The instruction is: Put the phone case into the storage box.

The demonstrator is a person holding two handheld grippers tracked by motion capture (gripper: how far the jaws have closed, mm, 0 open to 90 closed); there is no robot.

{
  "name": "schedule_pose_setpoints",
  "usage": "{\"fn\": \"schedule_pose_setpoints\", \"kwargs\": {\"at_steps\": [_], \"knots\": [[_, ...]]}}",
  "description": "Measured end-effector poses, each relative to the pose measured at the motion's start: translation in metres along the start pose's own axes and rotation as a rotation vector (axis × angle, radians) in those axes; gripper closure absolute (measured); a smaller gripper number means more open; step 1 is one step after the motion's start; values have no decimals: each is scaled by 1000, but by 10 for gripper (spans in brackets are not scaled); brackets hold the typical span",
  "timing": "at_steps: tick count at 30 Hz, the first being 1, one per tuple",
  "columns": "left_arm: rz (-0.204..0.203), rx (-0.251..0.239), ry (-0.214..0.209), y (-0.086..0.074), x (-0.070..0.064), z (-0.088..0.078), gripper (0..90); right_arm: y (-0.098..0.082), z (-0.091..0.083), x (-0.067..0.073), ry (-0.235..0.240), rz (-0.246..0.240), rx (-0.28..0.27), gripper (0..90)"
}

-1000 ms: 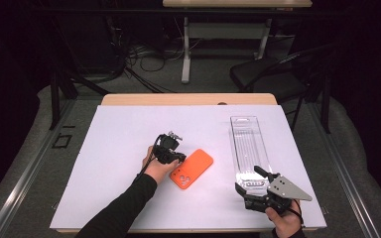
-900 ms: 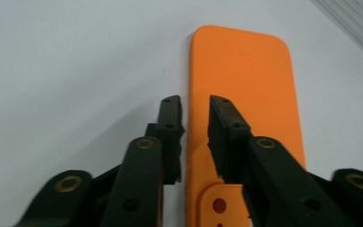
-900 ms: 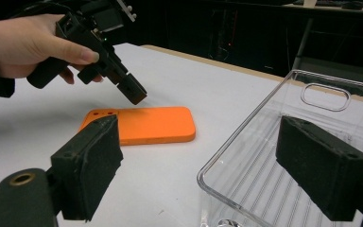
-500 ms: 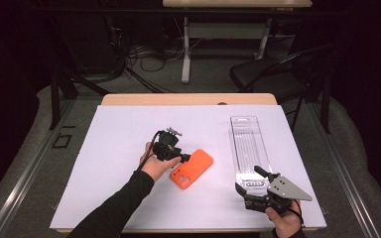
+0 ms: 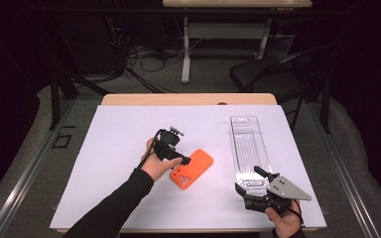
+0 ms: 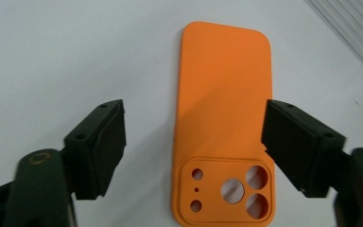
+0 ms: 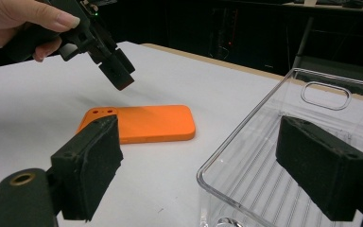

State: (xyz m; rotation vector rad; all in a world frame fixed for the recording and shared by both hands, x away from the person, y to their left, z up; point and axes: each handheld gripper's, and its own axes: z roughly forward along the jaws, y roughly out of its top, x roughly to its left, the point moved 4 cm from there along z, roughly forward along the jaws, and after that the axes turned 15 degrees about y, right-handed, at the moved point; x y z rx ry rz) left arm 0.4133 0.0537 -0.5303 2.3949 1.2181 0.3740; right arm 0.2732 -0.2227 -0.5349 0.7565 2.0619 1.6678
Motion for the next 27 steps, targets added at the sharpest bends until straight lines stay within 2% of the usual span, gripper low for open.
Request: {"fn": "schedule_pose_setpoints", "kwargs": {"at_steps": [5,7,8,13,17,18,20,21,25,27], "knots": [[3,14,5,0,-2,0,153,0,1,0,1,-3,3,143],[8,20,-12,0,-4,1,145,-1,1,0,2,-1,5,143],[8,24,-18,0,-4,1,106,-1,1,0,3,0,5,143],[20,31,-30,2,-10,2,100,-1,1,0,5,0,6,143],[40,60,-38,4,-15,3,55,-1,1,0,5,1,6,143],[37,65,-35,5,-16,4,55,-1,1,0,5,0,6,143],[51,86,-3,5,-19,6,55,-1,1,0,7,0,6,143],[88,114,26,6,-21,9,55,-1,1,0,7,0,7,143],[89,131,42,8,-25,14,55,-1,1,0,8,0,7,143],[91,132,31,9,-27,15,56,-1,1,0,8,0,7,143]]}}
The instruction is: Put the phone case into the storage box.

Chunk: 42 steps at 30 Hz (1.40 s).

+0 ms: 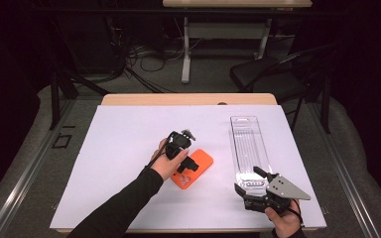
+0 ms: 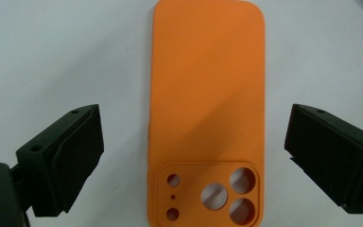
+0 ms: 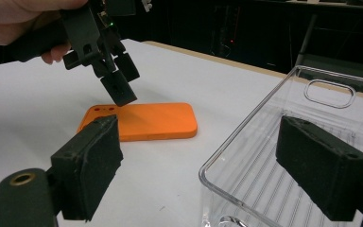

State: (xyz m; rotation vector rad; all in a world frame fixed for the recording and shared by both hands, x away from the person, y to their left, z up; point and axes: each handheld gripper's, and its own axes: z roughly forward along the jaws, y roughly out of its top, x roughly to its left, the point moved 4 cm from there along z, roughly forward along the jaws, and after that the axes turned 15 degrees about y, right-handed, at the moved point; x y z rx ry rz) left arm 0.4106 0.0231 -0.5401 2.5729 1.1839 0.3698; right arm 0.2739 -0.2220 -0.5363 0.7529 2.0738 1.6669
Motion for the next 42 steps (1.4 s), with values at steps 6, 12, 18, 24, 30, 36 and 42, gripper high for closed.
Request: {"fn": "schedule_pose_setpoints", "kwargs": {"at_steps": [6,12,18,24,30,36,42], "knots": [[19,23,-13,4,-8,7,56,0,0,0,0,2,1,143],[27,53,-8,5,-9,18,56,0,0,0,2,1,2,143],[36,75,-10,6,-13,28,57,0,0,0,2,5,3,143],[38,89,-26,7,-19,33,58,0,-1,0,3,5,3,143],[52,98,-21,6,-20,36,60,0,-1,0,3,4,2,143],[61,98,-15,6,-21,37,59,0,0,0,4,3,3,143],[50,100,-23,6,-23,38,13,-1,0,0,8,-1,5,143]]}}
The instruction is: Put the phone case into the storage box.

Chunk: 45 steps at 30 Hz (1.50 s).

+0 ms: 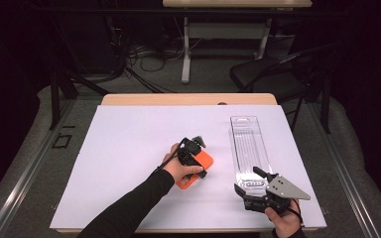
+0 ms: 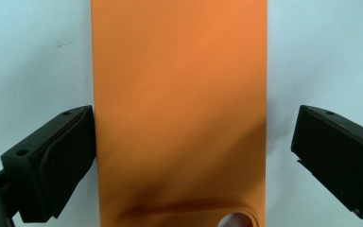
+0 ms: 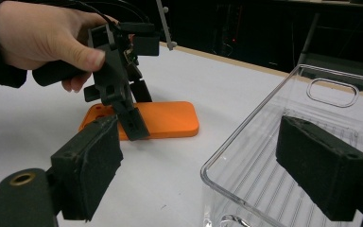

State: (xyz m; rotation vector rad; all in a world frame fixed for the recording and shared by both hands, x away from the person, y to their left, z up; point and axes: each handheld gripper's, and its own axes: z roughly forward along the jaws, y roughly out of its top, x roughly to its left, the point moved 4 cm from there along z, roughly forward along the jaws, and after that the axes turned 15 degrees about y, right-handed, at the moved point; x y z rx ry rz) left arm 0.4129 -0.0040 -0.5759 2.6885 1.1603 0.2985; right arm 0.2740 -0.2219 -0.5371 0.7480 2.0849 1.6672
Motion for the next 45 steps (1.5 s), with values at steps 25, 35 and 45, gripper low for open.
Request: {"fn": "schedule_pose_setpoints", "kwargs": {"at_steps": [25,35,45], "knots": [[30,36,91,2,-7,2,30,-1,0,0,5,2,7,143],[29,36,99,2,-3,-1,129,-1,1,0,7,2,13,143],[36,39,99,2,-2,-2,156,-2,1,0,7,2,15,144]]}}
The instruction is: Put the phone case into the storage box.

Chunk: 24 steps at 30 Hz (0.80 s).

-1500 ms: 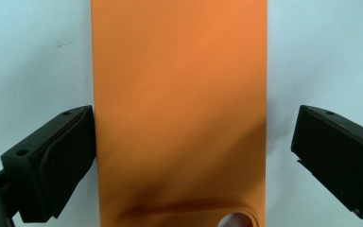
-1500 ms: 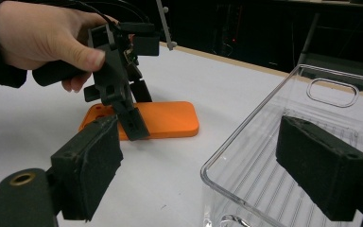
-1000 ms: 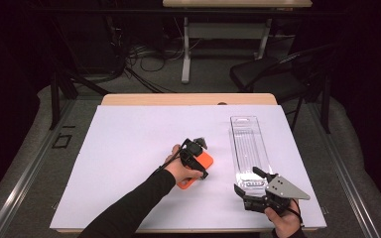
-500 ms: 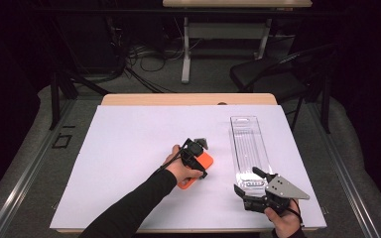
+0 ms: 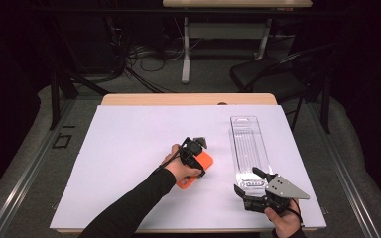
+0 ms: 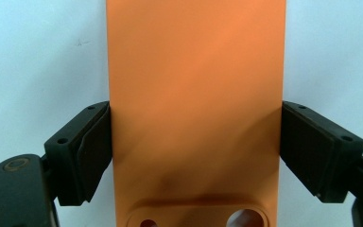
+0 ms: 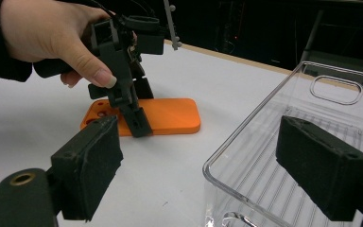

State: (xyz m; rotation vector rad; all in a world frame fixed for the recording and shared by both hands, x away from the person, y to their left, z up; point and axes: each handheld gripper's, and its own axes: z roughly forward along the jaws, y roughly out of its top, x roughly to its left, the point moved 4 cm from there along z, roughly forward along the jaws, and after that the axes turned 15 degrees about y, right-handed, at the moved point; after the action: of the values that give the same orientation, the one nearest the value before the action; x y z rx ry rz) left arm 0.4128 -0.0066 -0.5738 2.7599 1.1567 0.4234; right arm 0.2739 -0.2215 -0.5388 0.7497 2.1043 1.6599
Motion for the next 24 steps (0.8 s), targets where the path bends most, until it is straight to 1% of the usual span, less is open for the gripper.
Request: {"fn": "schedule_pose_setpoints", "kwargs": {"at_steps": [5,9,15,18,21,24], "knots": [[2,0,0,0,0,0,159,0,0,0,3,1,1,143],[6,5,-10,0,1,-1,161,0,0,0,0,0,-7,143],[20,2,-21,-4,10,-9,162,0,0,0,0,2,-3,143],[30,1,-36,-7,15,-14,162,0,0,0,3,3,1,143],[26,-8,-45,-9,17,-18,162,0,1,1,2,4,-1,143],[16,-18,-77,-10,18,-24,162,0,1,1,2,5,-1,144]]}}
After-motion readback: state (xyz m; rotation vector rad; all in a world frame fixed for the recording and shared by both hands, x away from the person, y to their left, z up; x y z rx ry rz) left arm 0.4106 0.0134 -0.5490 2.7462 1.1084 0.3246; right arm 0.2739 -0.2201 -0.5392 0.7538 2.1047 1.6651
